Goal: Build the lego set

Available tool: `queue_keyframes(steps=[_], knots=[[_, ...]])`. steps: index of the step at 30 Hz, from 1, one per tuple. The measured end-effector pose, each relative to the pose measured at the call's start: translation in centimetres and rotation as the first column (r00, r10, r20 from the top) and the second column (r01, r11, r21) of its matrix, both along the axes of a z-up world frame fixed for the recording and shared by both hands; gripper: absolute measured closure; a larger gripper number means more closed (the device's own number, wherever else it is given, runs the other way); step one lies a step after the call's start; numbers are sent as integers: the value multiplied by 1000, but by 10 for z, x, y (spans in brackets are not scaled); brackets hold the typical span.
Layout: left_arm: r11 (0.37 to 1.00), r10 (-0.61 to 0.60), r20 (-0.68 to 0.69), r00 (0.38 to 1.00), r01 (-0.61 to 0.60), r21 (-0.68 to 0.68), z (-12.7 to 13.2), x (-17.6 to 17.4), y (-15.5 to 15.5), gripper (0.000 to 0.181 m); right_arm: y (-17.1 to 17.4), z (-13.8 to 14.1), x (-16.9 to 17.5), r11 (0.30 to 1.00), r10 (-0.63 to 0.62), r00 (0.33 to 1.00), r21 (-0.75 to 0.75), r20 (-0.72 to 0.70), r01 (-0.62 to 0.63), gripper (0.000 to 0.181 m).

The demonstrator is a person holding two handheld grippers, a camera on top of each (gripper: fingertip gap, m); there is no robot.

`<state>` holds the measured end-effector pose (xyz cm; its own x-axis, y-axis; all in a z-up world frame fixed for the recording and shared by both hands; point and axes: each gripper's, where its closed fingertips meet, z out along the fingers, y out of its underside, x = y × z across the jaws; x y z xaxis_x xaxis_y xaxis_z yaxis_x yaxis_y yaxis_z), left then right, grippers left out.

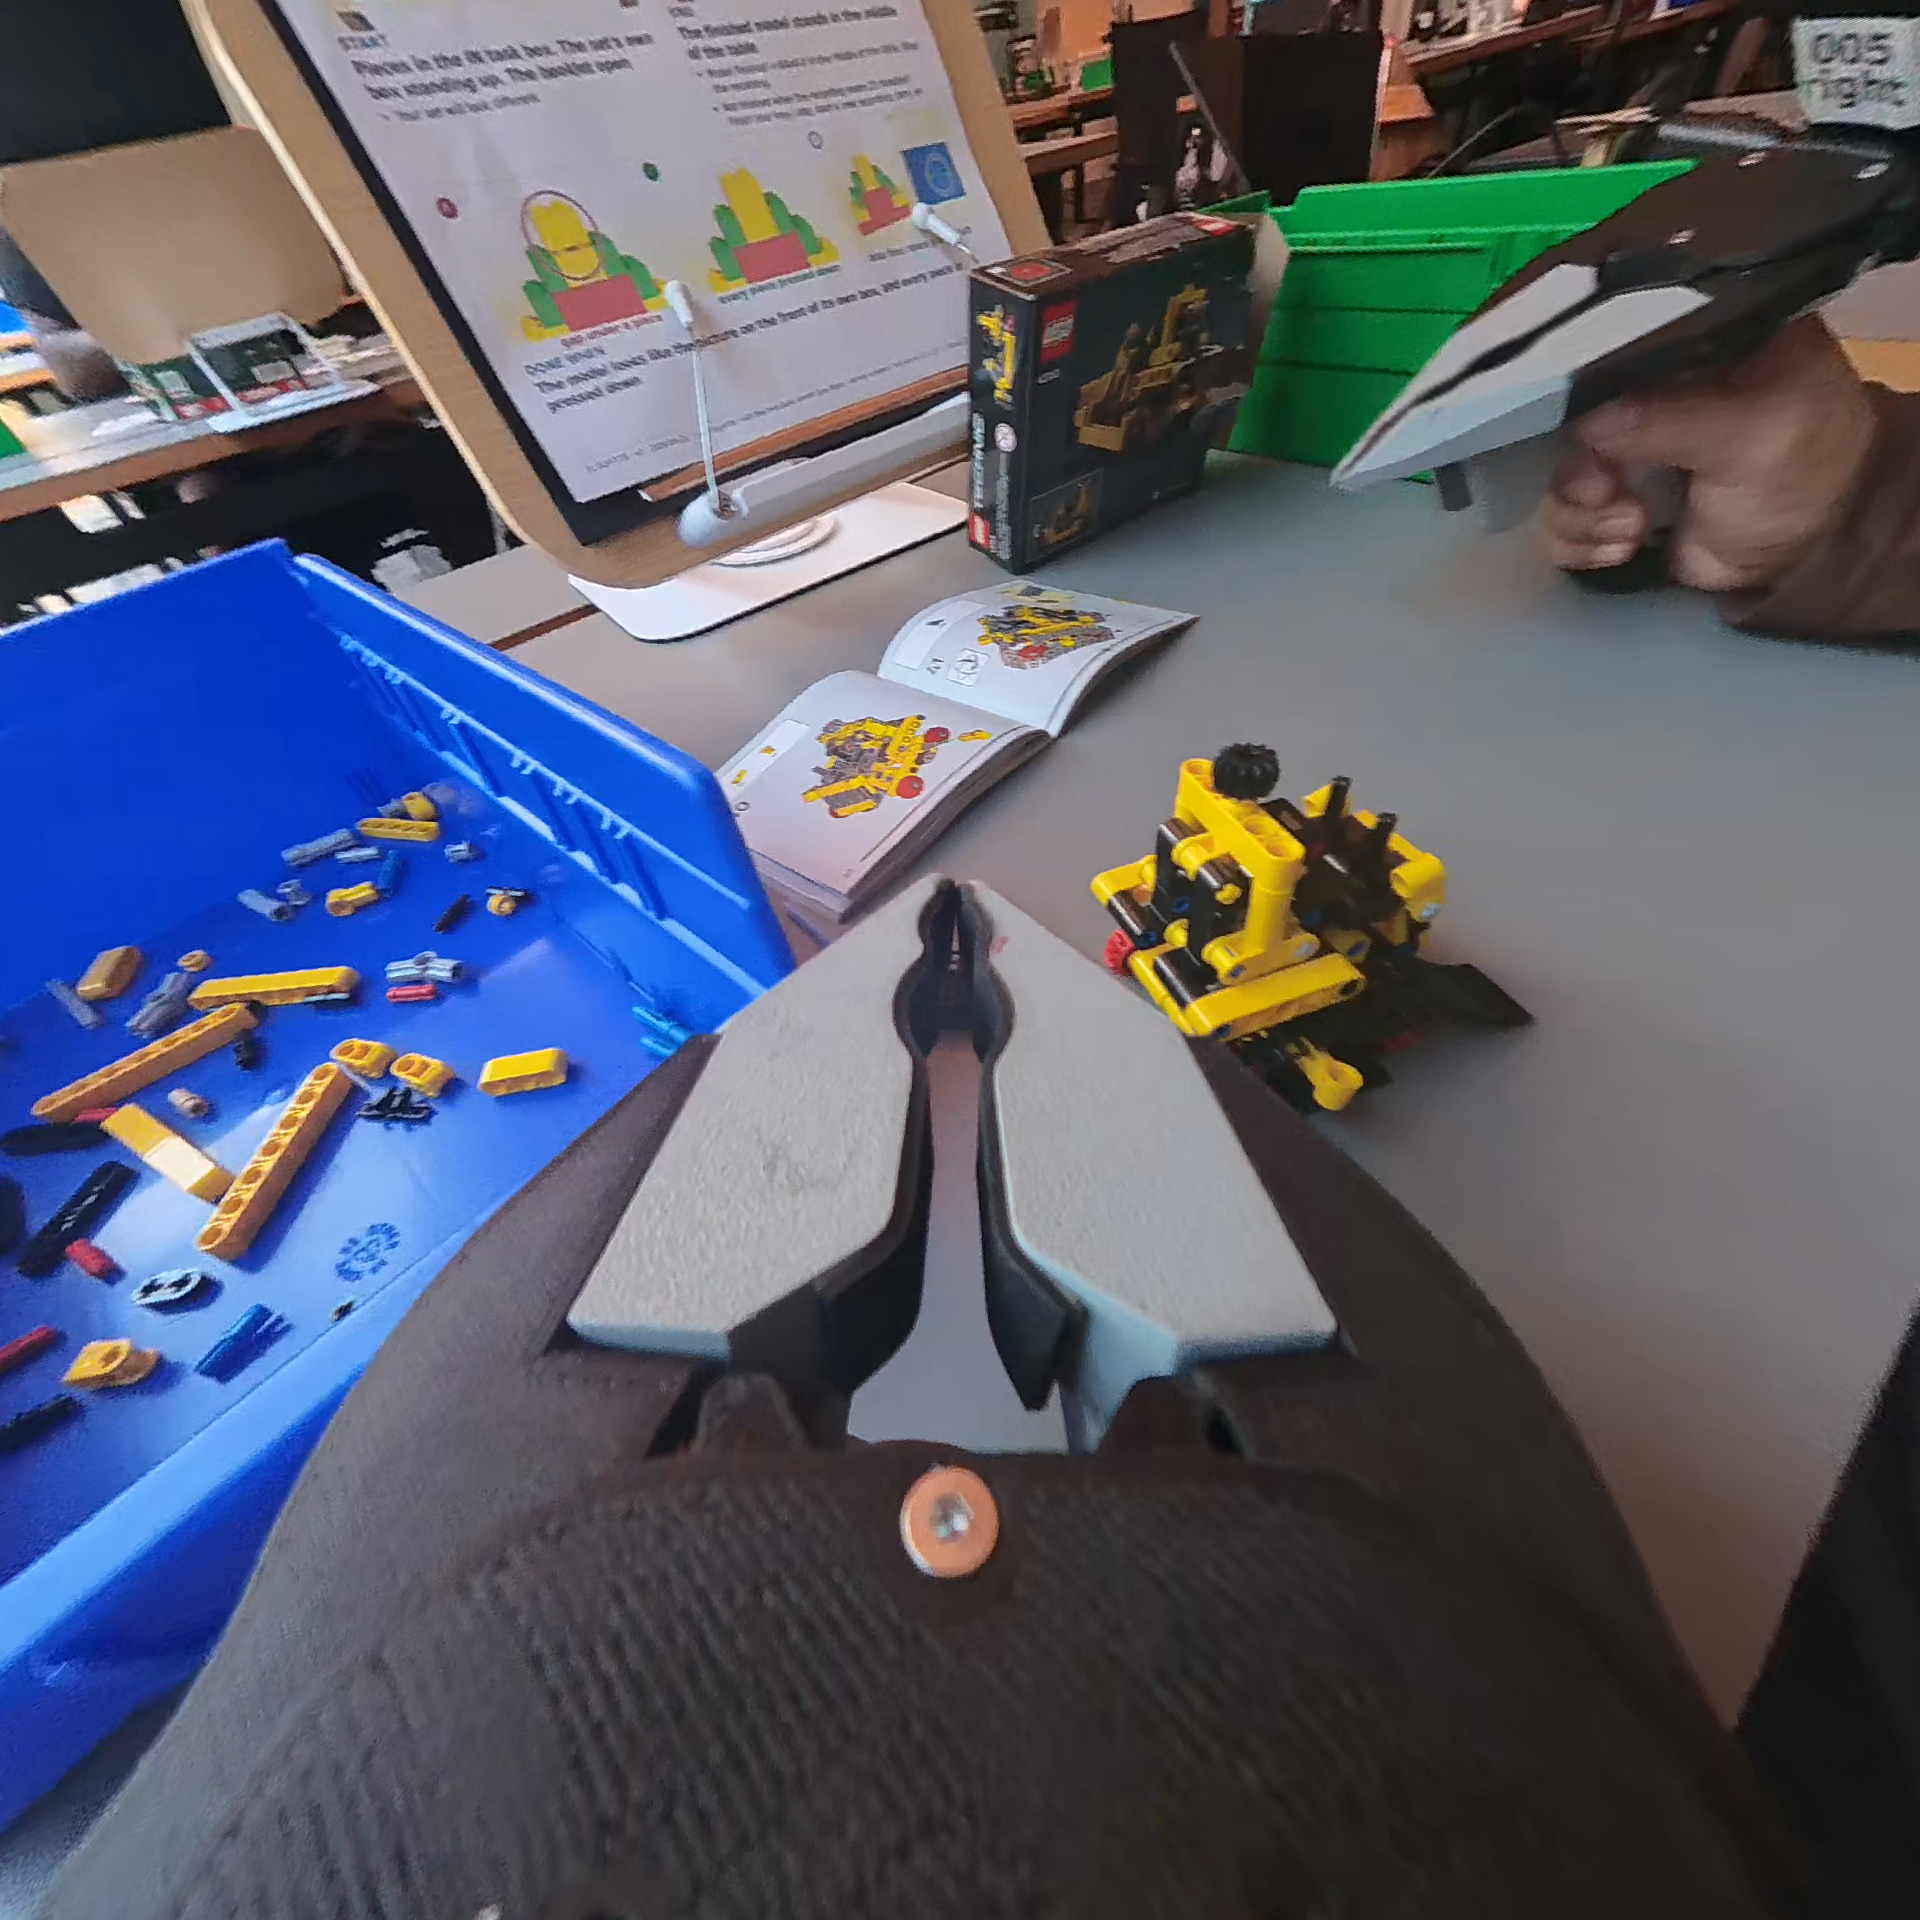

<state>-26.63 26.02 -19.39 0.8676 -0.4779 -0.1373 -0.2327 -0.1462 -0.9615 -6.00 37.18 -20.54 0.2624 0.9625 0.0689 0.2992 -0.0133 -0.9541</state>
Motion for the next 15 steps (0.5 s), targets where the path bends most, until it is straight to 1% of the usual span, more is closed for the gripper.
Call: queue_keyframes(steps=[2, 5, 8, 12, 15], knots=[[999, -35, 1, 999, 35, -2, 0, 6, -4, 181, 1, -3, -2, 1000, 10, 1000, -20, 10, -10, 181], [999, -42, -29, 999, 42, -1, -2, 9, -5, 181, 6, -2, -8, 999, 39, 999, -37, -2, -39, 180], [998, -68, -51, 996, 68, -16, -6, 14, -6, 181, 14, 0, -17, 998, 67, 998, -21, -9, -67, 179], [993, -114, 3, 993, 114, -19, -2, 16, -9, 181, 14, -3, -36, 988, 149, 988, 25, 31, -149, 178], [992, -128, 51, 990, 127, 28, 7, 13, -14, 181, 5, -5, -48, 972, 235, 971, 12, 40, -236, 177]])
